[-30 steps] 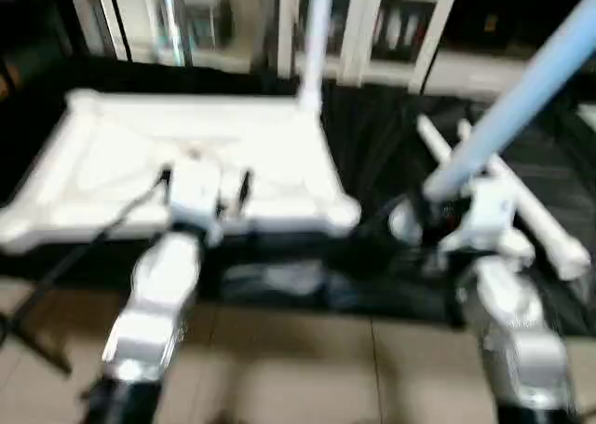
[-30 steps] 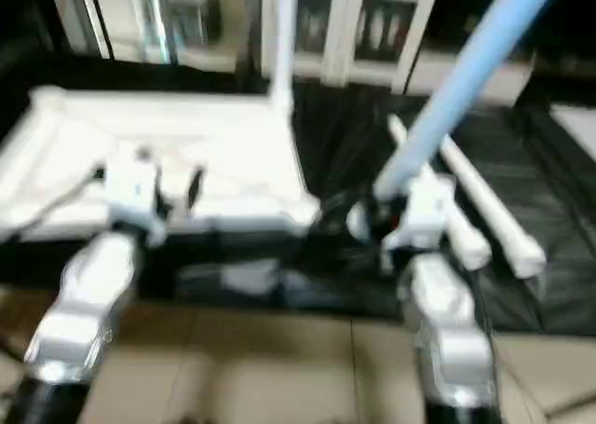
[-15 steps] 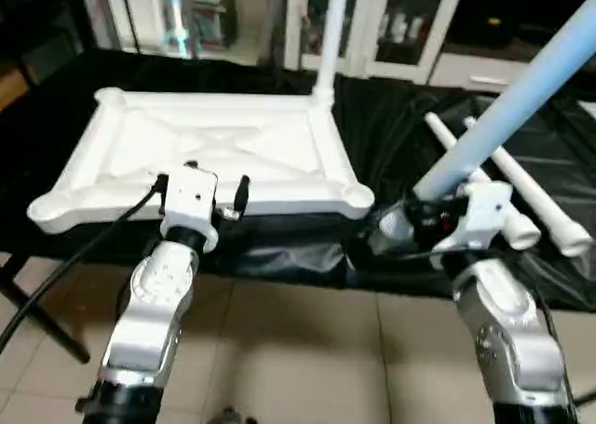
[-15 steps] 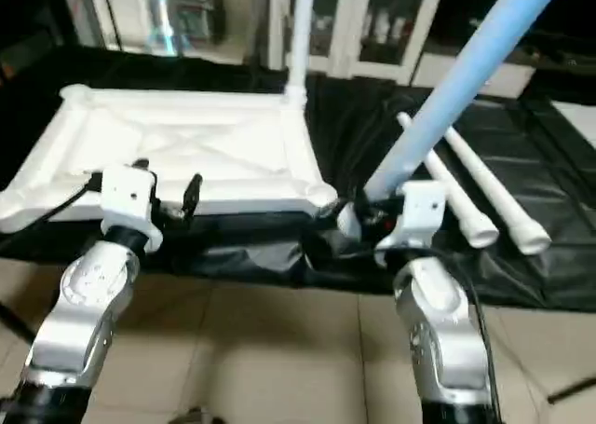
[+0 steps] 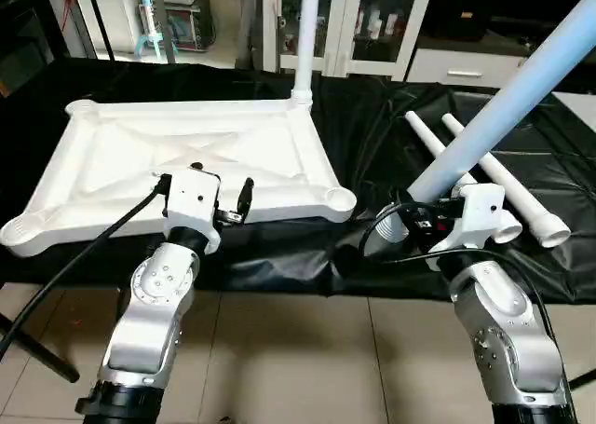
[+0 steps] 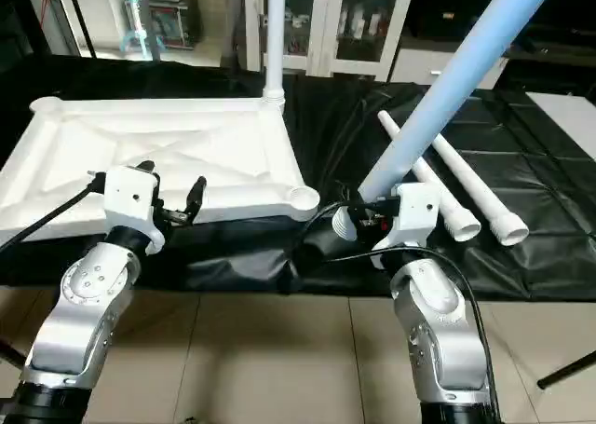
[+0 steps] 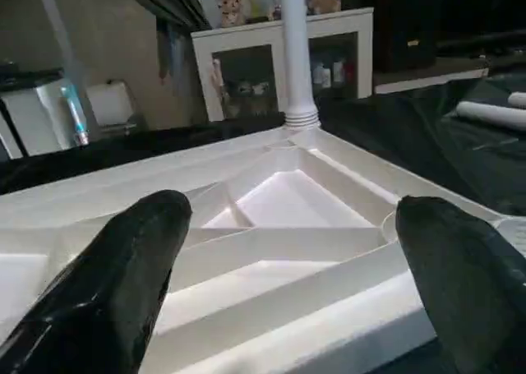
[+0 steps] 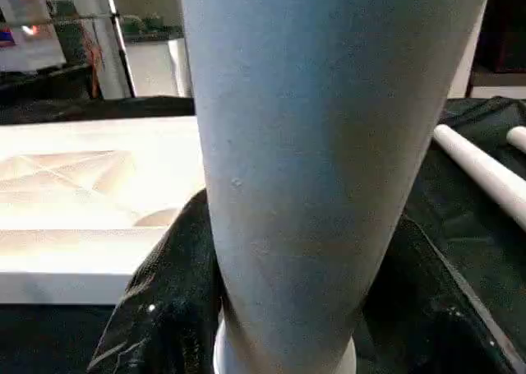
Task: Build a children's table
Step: Pick table leg
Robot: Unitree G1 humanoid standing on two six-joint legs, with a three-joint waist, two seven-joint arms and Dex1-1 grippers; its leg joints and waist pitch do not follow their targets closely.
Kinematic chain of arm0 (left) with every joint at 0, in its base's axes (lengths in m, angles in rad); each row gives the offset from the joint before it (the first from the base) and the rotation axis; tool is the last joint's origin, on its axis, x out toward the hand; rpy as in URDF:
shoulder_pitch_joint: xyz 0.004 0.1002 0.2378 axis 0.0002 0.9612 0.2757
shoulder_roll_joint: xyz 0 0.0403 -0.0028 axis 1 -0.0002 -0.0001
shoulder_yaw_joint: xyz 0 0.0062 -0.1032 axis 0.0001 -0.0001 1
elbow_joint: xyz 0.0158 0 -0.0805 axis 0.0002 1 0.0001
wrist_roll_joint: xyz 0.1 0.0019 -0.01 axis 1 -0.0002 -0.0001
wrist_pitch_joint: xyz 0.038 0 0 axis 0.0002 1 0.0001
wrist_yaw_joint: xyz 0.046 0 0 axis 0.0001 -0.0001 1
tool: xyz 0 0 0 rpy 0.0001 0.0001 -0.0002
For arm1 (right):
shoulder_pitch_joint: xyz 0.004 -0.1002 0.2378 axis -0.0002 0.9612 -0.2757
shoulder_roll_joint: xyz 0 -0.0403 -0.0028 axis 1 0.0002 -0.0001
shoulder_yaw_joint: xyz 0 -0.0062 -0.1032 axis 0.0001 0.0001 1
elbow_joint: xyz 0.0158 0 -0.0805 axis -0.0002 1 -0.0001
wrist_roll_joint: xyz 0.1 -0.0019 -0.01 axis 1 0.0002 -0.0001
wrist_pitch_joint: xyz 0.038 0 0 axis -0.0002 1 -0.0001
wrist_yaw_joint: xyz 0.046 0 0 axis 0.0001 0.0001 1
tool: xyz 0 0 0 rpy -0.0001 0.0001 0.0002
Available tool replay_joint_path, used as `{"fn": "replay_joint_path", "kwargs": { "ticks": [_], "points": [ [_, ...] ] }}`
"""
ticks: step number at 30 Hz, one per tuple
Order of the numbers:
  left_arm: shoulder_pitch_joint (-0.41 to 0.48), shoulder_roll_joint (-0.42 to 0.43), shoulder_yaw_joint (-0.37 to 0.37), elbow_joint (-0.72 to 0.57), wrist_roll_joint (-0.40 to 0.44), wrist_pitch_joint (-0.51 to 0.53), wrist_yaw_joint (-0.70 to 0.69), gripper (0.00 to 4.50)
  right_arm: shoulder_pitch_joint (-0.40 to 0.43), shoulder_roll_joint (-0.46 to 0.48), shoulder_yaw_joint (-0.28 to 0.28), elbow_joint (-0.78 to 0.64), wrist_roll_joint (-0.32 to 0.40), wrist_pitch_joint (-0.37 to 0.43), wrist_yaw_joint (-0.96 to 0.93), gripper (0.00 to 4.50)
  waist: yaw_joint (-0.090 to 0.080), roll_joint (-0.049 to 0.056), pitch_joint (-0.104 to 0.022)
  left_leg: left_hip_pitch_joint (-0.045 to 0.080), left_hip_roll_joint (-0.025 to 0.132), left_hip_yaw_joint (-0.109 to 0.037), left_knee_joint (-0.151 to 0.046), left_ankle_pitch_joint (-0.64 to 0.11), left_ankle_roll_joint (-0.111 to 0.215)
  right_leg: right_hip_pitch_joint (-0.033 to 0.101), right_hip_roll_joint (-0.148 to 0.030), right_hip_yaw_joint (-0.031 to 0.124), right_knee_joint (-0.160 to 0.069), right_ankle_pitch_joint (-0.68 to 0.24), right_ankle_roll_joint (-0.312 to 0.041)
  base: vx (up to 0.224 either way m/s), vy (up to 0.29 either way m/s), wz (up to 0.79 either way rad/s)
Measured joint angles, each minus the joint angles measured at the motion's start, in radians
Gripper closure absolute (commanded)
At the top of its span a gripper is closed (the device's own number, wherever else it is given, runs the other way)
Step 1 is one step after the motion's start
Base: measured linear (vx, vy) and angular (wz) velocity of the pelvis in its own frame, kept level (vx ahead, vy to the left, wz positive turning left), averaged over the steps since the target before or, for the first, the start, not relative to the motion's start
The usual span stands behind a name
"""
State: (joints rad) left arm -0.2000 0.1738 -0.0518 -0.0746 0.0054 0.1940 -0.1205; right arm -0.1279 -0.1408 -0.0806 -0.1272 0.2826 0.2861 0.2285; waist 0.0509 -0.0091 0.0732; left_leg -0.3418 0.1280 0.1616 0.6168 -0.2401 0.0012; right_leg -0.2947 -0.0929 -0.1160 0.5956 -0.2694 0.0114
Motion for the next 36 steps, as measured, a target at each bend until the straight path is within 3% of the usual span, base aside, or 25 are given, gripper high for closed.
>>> {"fn": "replay_joint_path", "kwargs": {
  "ticks": [2,3,4,5,6,7,8,9,11,12,13,14,15,16,17,18,19,20,21,22,23,24,27,31,36],
  "points": [
    [0.000,0.005,0.000,0.000,0.000,0.001,-0.003,0.00,-0.001,0.004,0.000,0.000,0.000,0.000,0.000,2.64,0.007,0.001,-0.007,0.002,0.008,0.001,0.004,0.007,-0.001,0.001,0.007,-0.006,-0.004,0.001,0.000,0.138,-0.002,-0.05],
    [0.002,0.012,0.009,0.001,0.000,0.003,-0.002,0.00,-0.003,0.014,0.014,0.000,0.000,0.002,0.001,2.64,-0.001,-0.003,-0.009,0.008,0.007,-0.001,0.004,0.001,0.004,-0.003,0.011,-0.001,0.000,-0.002,-0.007,0.182,0.007,-0.01],
    [0.002,0.016,0.016,0.001,0.000,0.005,-0.002,0.00,-0.011,0.024,0.030,0.000,0.001,0.007,0.006,2.64,-0.011,-0.006,-0.010,0.011,0.004,-0.004,0.004,-0.005,0.007,-0.013,0.014,0.014,0.028,-0.012,-0.029,0.196,-0.001,0.04],
    [0.002,0.021,0.026,0.001,0.000,0.006,-0.001,0.00,-0.016,0.027,0.042,-0.001,0.002,0.009,0.013,2.64,-0.020,-0.009,-0.012,0.015,0.000,-0.004,0.005,-0.009,0.010,-0.032,0.016,0.024,0.063,-0.012,-0.029,0.196,-0.001,0.04],
    [0.002,0.021,0.029,-0.003,0.000,0.007,-0.001,0.00,-0.016,0.027,0.045,-0.003,0.003,0.010,0.016,2.64,-0.023,-0.012,-0.013,0.022,-0.001,-0.004,0.005,-0.017,0.010,-0.061,0.016,0.029,0.098,-0.007,-0.018,0.171,-0.034,0.06],
    [0.002,0.019,0.028,-0.008,0.000,0.007,-0.001,0.00,-0.016,0.024,0.044,-0.003,0.003,0.011,0.017,2.64,-0.026,-0.019,-0.015,0.026,-0.004,0.000,0.005,-0.022,0.007,-0.082,0.013,0.036,0.095,0.000,-0.011,0.147,-0.059,0.03],
    [0.002,0.018,0.025,-0.014,0.001,0.008,-0.002,0.00,-0.016,0.021,0.044,-0.003,0.003,0.012,0.018,2.64,-0.029,-0.036,-0.020,0.029,-0.016,0.006,0.005,-0.028,0.003,-0.098,0.004,0.050,0.062,0.013,-0.011,0.147,-0.059,0.03],
    [0.003,0.011,0.023,-0.019,0.001,0.010,-0.002,0.00,-0.014,0.008,0.040,-0.002,0.004,0.013,0.020,2.64,-0.030,-0.061,-0.026,0.026,-0.029,0.012,0.014,-0.041,0.000,-0.100,-0.007,0.071,0.061,0.041,0.006,0.149,-0.119,0.10],
    [0.005,-0.012,-0.012,-0.020,0.001,0.016,-0.005,0.00,-0.002,-0.010,0.009,0.009,0.003,0.015,0.019,2.64,-0.002,-0.056,-0.027,0.015,-0.029,-0.015,0.062,-0.071,0.064,-0.079,0.007,0.079,0.051,0.023,-0.012,0.154,-0.113,0.09],
    [0.006,-0.013,-0.021,-0.023,0.001,0.017,-0.005,0.00,-0.002,-0.012,-0.008,0.012,0.003,0.015,0.018,2.64,0.010,-0.055,-0.028,-0.009,-0.027,-0.034,0.100,-0.068,0.059,-0.066,0.012,0.075,0.042,0.019,-0.018,0.151,-0.058,-0.03],
    [0.006,-0.010,-0.019,-0.025,0.001,0.017,-0.005,0.00,-0.004,-0.012,-0.010,0.012,0.003,0.015,0.018,2.64,0.016,-0.051,-0.028,-0.024,-0.021,-0.047,0.101,-0.063,0.050,-0.055,0.018,0.071,0.034,0.017,-0.020,0.143,-0.038,-0.06],
    [0.006,-0.005,-0.016,-0.029,0.001,0.017,-0.005,0.00,-0.004,-0.014,-0.010,0.011,0.003,0.015,0.019,2.64,0.024,-0.040,-0.028,-0.034,-0.005,-0.051,0.077,-0.050,0.029,-0.042,0.027,0.064,0.026,0.015,-0.022,0.143,-0.038,-0.06],
    [0.006,-0.003,-0.010,-0.035,0.001,0.017,-0.004,0.00,-0.008,-0.014,-0.010,0.011,0.003,0.015,0.020,2.64,0.029,-0.011,-0.029,-0.043,0.028,-0.052,0.024,0.000,-0.012,-0.026,0.047,0.044,0.020,0.008,-0.018,0.130,0.027,0.00],
    [0.009,0.005,-0.003,-0.035,0.001,0.018,-0.004,0.00,-0.008,0.000,-0.008,0.012,0.003,0.016,0.020,2.64,0.026,-0.004,-0.027,-0.030,0.039,-0.054,0.026,0.005,-0.034,-0.020,0.052,0.040,0.022,0.000,-0.016,0.128,0.078,0.00],
    [0.014,0.009,0.007,-0.035,0.001,0.019,-0.004,0.00,-0.011,0.009,0.012,0.012,0.004,0.016,0.023,2.64,0.018,-0.005,-0.025,-0.025,0.035,-0.056,0.024,0.001,-0.030,-0.021,0.049,0.038,0.025,-0.008,-0.030,0.128,0.078,0.00],
    [0.016,0.018,0.025,-0.035,0.002,0.020,-0.003,0.00,-0.024,0.015,0.038,0.012,0.009,0.018,0.034,2.64,0.009,-0.011,-0.028,-0.021,0.025,-0.057,0.023,-0.006,-0.024,-0.039,0.043,0.041,0.073,-0.026,-0.056,0.131,0.065,0.00],
    [0.015,0.019,0.034,-0.035,0.002,0.020,-0.003,0.00,-0.027,0.013,0.045,0.010,0.014,0.018,0.041,2.64,0.003,-0.014,-0.030,-0.016,0.018,-0.057,0.023,-0.010,-0.019,-0.056,0.037,0.044,0.110,-0.028,-0.050,0.115,0.033,0.09],
    [0.015,0.017,0.035,-0.036,-0.001,0.019,-0.005,0.00,-0.027,0.009,0.044,0.010,0.019,0.018,0.043,2.64,-0.001,-0.018,-0.032,-0.011,0.014,-0.054,0.023,-0.013,-0.015,-0.071,0.033,0.049,0.129,-0.028,-0.038,0.115,0.033,0.09],
    [0.015,0.016,0.035,-0.038,-0.009,0.018,-0.009,0.00,-0.028,0.002,0.043,0.010,0.022,0.018,0.047,2.64,-0.004,-0.033,-0.034,-0.006,0.004,-0.045,0.023,-0.016,-0.011,-0.096,0.025,0.059,0.117,-0.016,-0.017,0.087,-0.003,0.08],
    [0.014,0.016,0.035,-0.040,-0.012,0.017,-0.015,0.00,-0.028,-0.002,0.041,0.010,0.023,0.018,0.053,2.64,-0.006,-0.057,-0.038,-0.008,-0.013,-0.035,0.026,-0.018,-0.009,-0.108,0.011,0.078,0.072,0.012,-0.004,0.061,-0.057,0.05],
    [0.016,0.014,0.033,-0.039,-0.016,0.016,-0.028,0.00,-0.027,-0.011,0.033,0.011,0.025,0.018,0.058,2.64,-0.007,-0.066,-0.037,-0.014,-0.016,-0.035,0.035,-0.023,-0.003,-0.109,0.008,0.083,0.089,0.020,0.006,0.061,-0.057,0.05],
    [0.018,0.013,0.009,-0.039,-0.030,0.015,-0.054,0.00,-0.023,-0.025,0.011,0.015,0.027,0.019,0.063,2.64,0.006,-0.065,-0.037,-0.021,-0.017,-0.042,0.037,-0.029,0.023,-0.108,0.013,0.086,0.085,0.021,0.002,0.050,-0.067,0.03],
    [0.022,0.035,-0.008,-0.039,-0.066,0.005,-0.122,0.00,-0.031,-0.038,-0.030,0.016,0.030,0.019,0.064,2.64,0.009,-0.062,-0.037,-0.023,-0.009,-0.052,0.021,-0.007,-0.045,-0.110,0.022,0.075,0.078,0.030,-0.005,0.030,-0.061,-0.03],
    [0.033,0.059,0.005,-0.039,-0.088,0.005,-0.165,0.00,-0.031,-0.037,-0.028,0.016,0.037,0.019,0.069,2.64,0.009,-0.050,-0.031,-0.023,0.007,-0.051,0.017,-0.001,-0.054,-0.102,0.034,0.071,0.042,0.053,-0.019,-0.013,0.004,0.00],
    [0.042,0.060,-0.005,-0.040,-0.123,0.011,-0.228,0.00,-0.029,-0.038,-0.028,0.015,0.040,0.019,0.074,2.64,0.007,-0.025,-0.013,-0.008,0.019,-0.021,0.017,0.001,-0.056,-0.086,0.030,0.076,0.031,0.063,-0.017,-0.078,0.024,0.02]
  ]
}}
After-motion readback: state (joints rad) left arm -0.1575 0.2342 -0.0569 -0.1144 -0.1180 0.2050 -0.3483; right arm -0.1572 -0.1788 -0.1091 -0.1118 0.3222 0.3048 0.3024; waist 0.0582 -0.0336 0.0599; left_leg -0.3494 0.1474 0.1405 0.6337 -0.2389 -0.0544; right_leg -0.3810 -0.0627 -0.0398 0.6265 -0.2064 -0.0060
